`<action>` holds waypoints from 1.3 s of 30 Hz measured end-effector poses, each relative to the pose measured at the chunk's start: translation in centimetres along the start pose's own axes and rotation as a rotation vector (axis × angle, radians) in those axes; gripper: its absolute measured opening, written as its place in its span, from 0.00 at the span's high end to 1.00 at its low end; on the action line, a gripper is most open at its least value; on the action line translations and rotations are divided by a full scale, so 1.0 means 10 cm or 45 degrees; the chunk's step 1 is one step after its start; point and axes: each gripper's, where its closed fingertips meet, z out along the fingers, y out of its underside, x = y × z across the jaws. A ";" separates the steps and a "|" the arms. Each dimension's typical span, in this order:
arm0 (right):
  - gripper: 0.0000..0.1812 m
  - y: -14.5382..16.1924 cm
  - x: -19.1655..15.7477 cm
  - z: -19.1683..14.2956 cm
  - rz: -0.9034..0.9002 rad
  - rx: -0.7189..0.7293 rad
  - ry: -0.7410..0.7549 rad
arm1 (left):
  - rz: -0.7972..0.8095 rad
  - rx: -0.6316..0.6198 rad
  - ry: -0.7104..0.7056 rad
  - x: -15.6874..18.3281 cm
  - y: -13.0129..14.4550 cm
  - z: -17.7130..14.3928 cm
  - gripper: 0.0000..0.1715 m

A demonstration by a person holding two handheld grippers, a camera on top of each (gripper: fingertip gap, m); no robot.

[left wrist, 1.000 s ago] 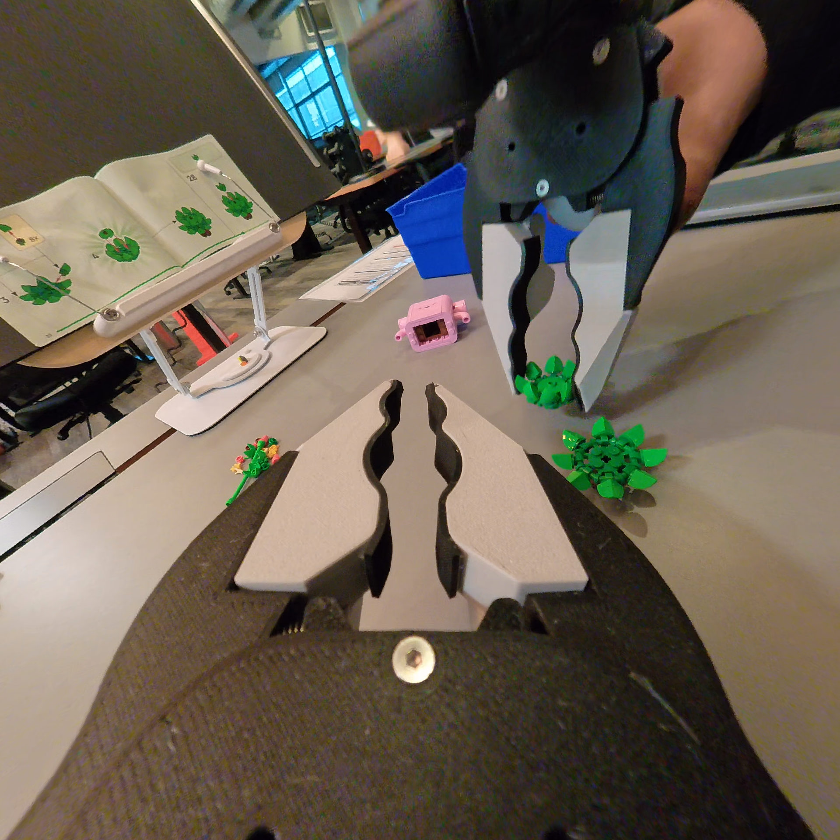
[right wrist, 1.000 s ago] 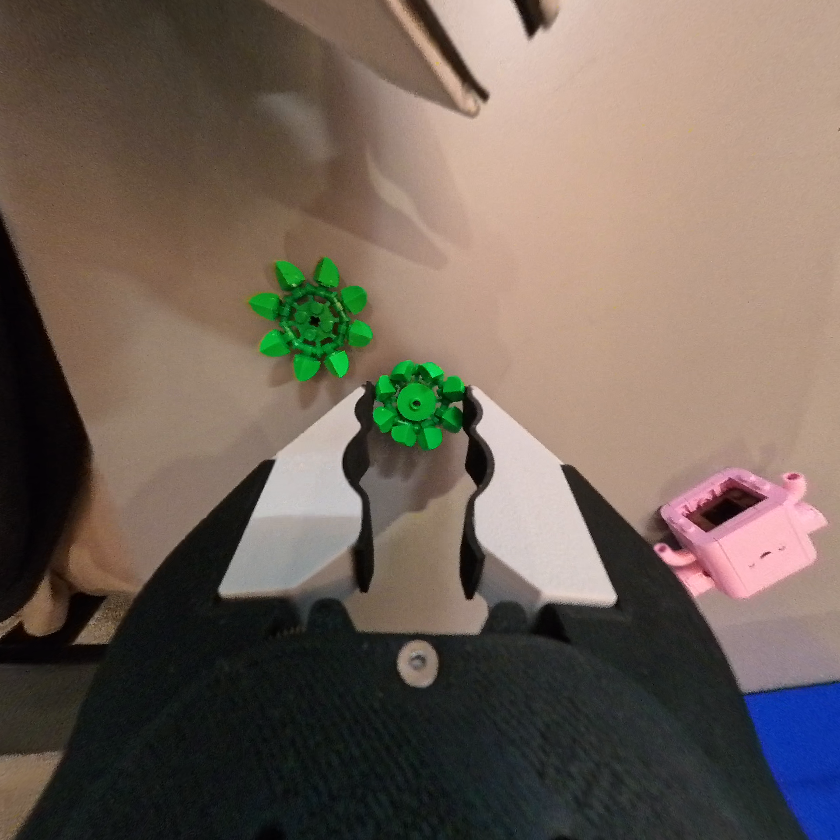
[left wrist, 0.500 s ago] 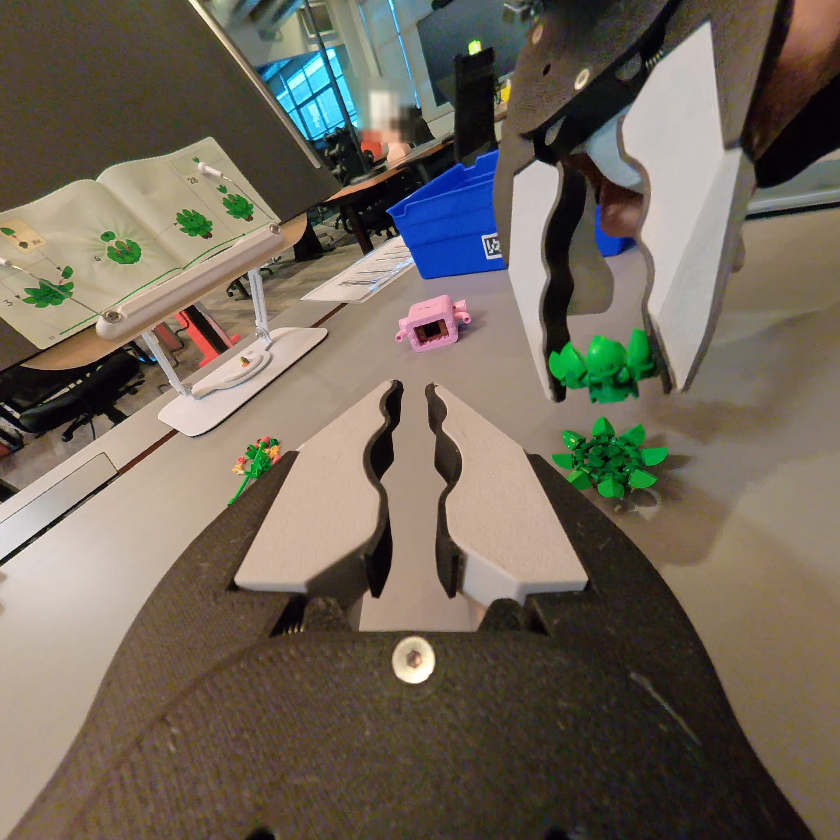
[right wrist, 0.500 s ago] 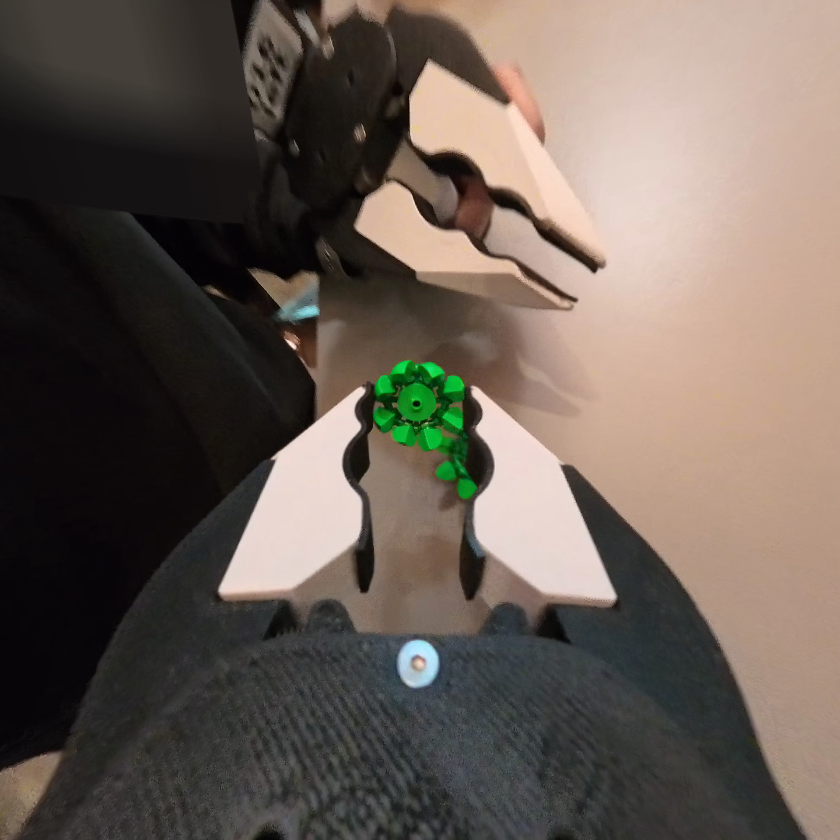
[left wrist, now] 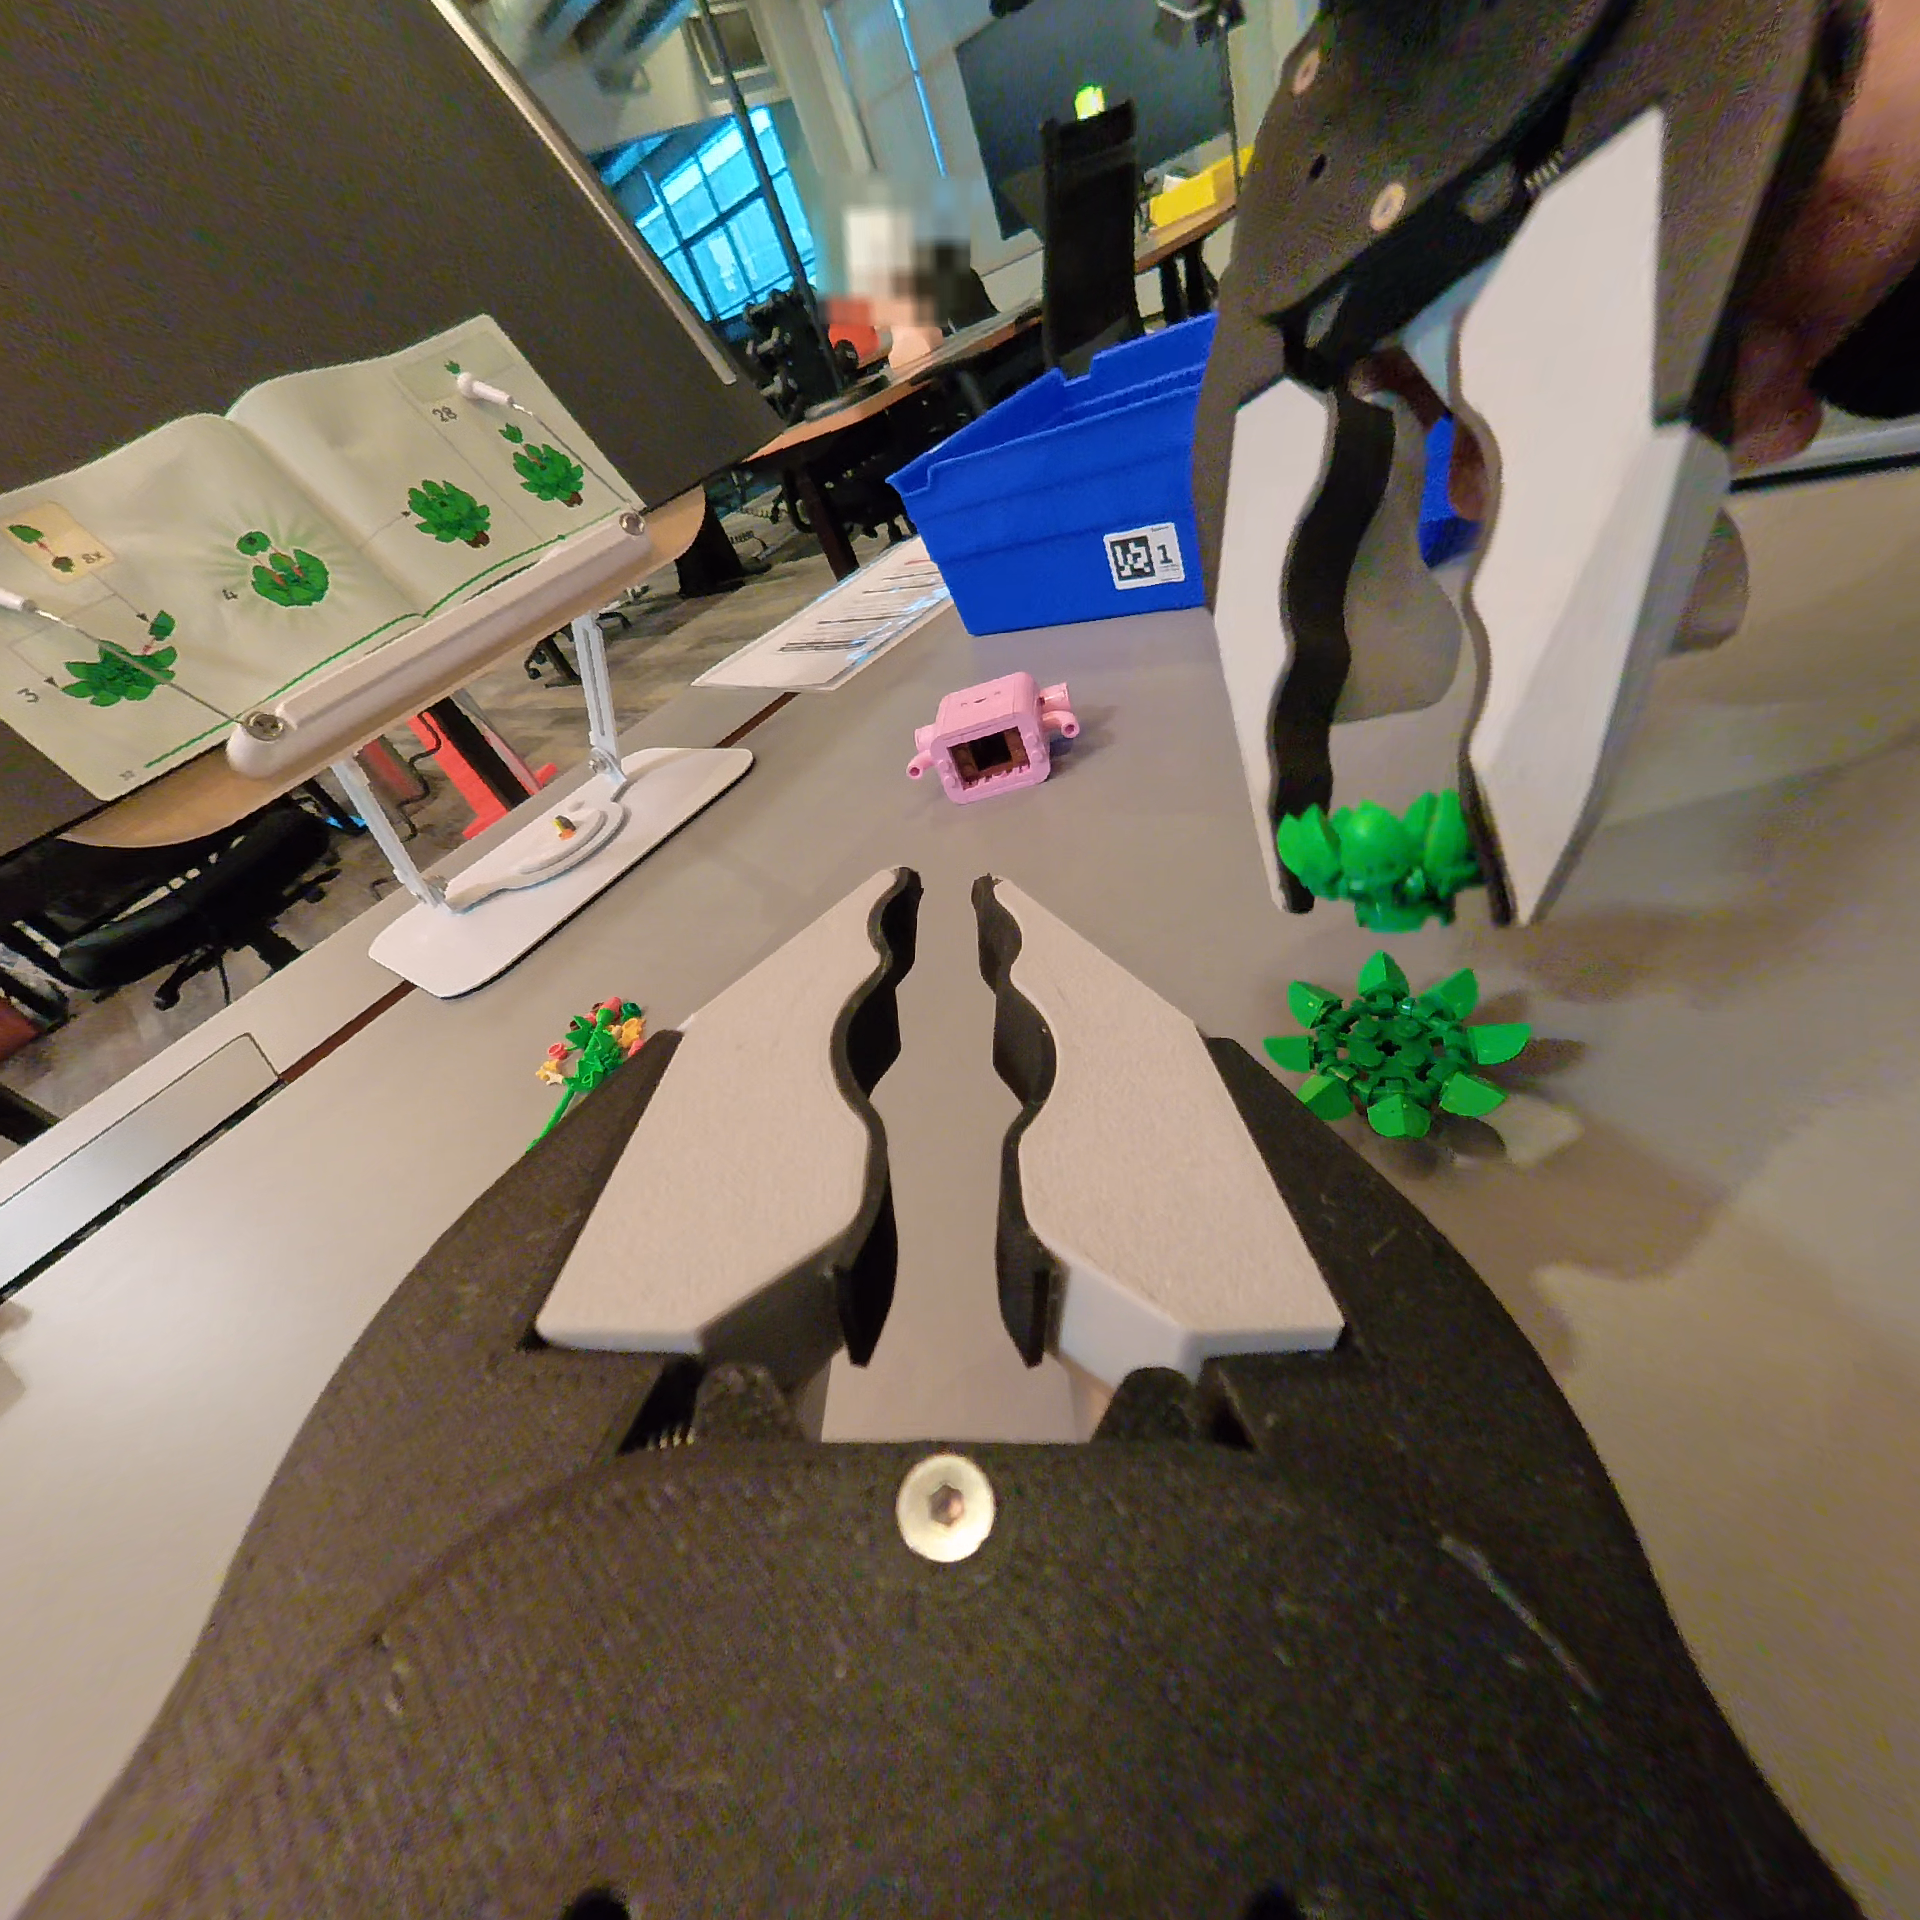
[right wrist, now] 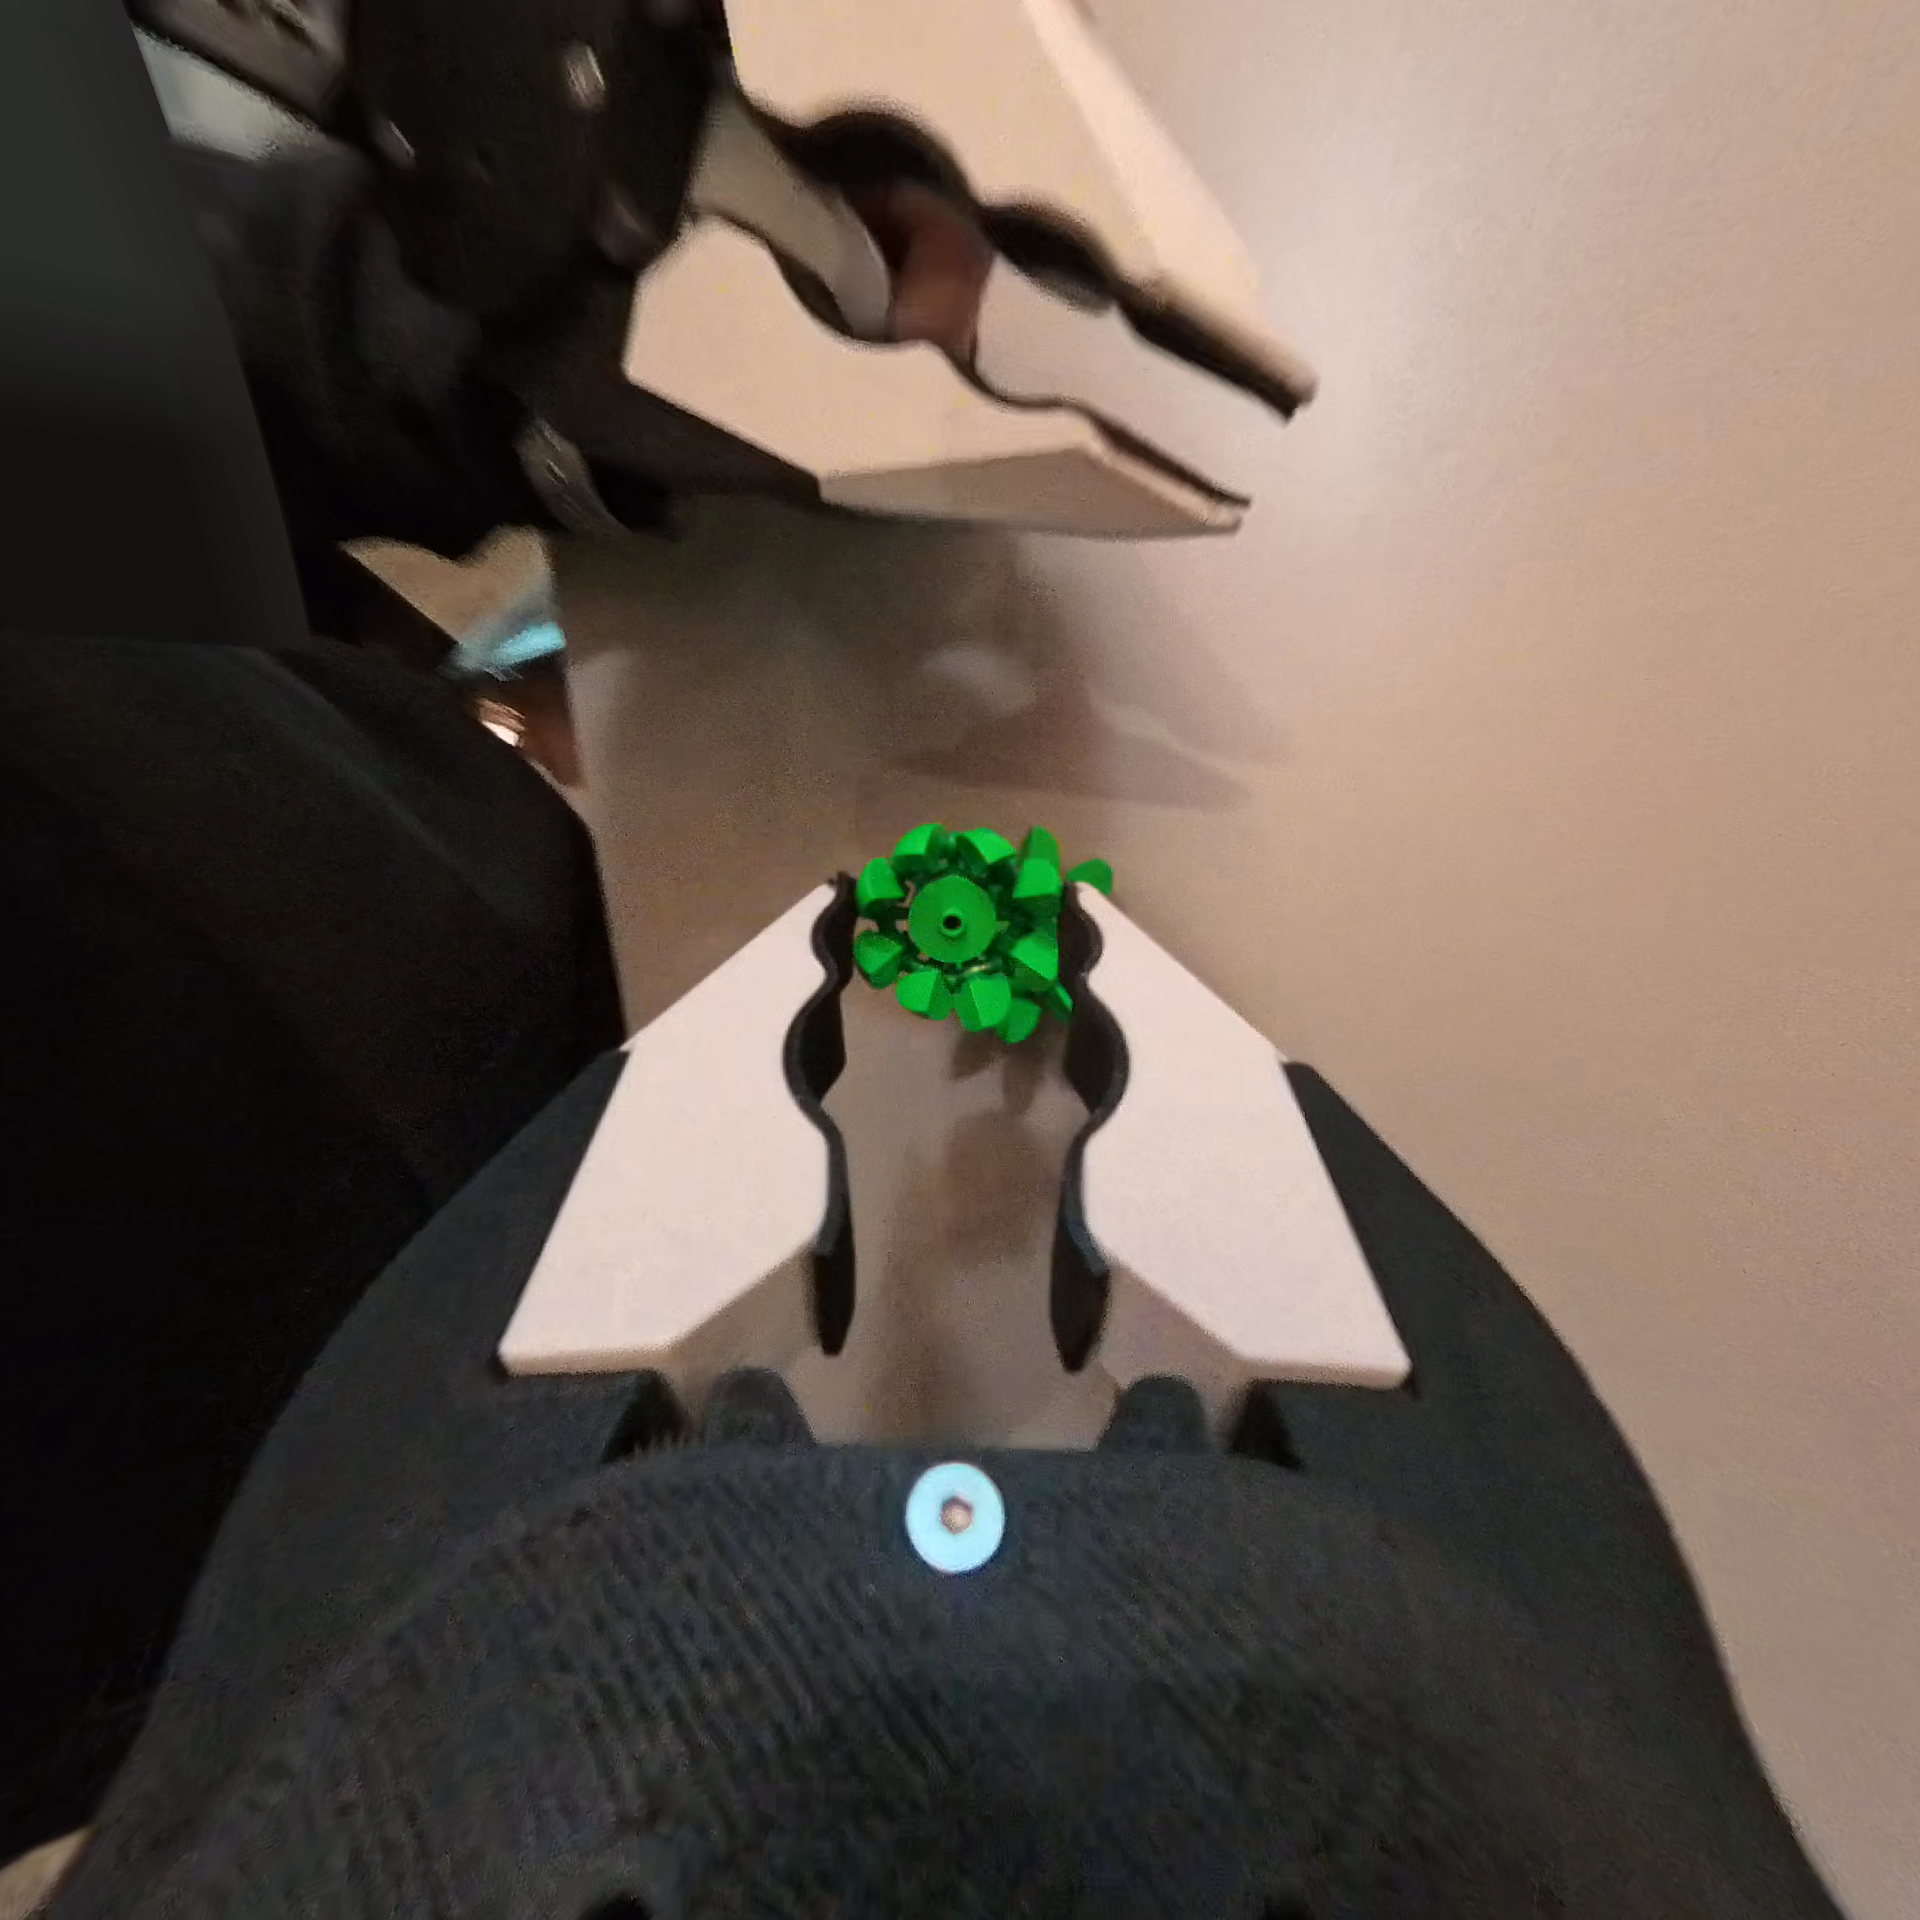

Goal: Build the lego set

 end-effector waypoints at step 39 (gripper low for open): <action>0.79 0.03 0.08 0.04 -0.245 -0.395 0.332 | -0.376 0.013 -0.341 -0.92 0.19 -0.38 0.94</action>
